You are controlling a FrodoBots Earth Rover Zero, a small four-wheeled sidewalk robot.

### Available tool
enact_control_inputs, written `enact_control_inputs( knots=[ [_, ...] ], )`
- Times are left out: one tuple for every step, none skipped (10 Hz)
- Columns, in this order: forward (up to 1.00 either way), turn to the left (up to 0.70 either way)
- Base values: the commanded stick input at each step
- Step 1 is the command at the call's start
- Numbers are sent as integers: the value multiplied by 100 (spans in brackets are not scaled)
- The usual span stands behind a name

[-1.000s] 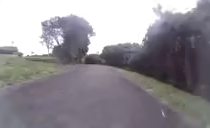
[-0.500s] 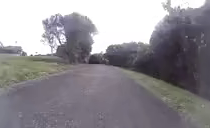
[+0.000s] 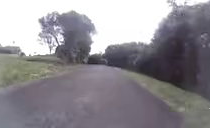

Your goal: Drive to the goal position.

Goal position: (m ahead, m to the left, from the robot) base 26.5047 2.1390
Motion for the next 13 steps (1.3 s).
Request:
enact_control_inputs(
  knots=[
    [100,0],
    [100,0],
    [100,6],
    [100,18],
    [100,2],
    [100,6],
    [100,10],
    [100,14],
    [100,15],
    [100,14],
    [100,13],
    [100,14],
    [100,11]
  ],
)
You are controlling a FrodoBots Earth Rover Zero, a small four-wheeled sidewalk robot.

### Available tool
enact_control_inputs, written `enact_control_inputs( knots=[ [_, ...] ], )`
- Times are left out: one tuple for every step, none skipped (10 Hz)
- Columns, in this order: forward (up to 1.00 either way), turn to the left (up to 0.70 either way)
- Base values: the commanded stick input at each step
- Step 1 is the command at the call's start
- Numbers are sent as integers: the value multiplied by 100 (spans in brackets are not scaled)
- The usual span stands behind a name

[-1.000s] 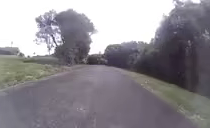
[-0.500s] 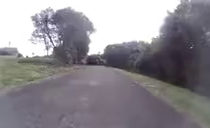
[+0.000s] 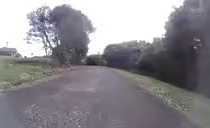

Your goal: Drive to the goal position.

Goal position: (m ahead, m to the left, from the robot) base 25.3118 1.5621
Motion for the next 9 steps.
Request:
enact_control_inputs(
  knots=[
    [100,6],
    [100,1],
    [100,5],
    [100,7],
    [100,8],
    [100,5],
    [100,9],
    [100,15],
    [100,-21]
  ],
)
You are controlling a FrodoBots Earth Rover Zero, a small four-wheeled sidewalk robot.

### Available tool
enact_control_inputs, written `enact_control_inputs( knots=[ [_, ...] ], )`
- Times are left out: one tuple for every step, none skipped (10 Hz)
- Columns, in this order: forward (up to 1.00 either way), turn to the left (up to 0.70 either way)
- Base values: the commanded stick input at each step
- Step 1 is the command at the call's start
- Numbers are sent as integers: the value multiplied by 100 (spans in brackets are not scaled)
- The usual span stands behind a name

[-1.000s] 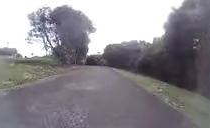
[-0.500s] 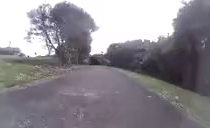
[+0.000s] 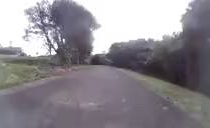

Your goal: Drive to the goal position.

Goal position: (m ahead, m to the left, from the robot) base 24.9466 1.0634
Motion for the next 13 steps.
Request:
enact_control_inputs(
  knots=[
    [100,-29],
    [100,-4],
    [100,6],
    [100,10],
    [100,16],
    [100,14],
    [100,0],
    [100,4],
    [100,3],
    [100,0],
    [100,0],
    [100,0],
    [100,0]
  ],
)
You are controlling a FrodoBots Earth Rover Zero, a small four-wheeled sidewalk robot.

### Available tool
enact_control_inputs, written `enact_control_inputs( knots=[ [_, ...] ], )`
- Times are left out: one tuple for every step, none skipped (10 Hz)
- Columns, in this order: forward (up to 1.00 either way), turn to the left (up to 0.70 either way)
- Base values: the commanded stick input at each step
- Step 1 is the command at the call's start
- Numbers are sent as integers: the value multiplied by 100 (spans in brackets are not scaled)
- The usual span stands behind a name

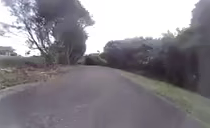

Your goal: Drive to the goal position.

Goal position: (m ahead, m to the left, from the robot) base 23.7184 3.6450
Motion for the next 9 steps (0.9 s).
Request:
enact_control_inputs(
  knots=[
    [100,0],
    [100,0],
    [100,0],
    [100,0],
    [100,0],
    [100,0],
    [100,0],
    [100,0],
    [100,0]
  ],
)
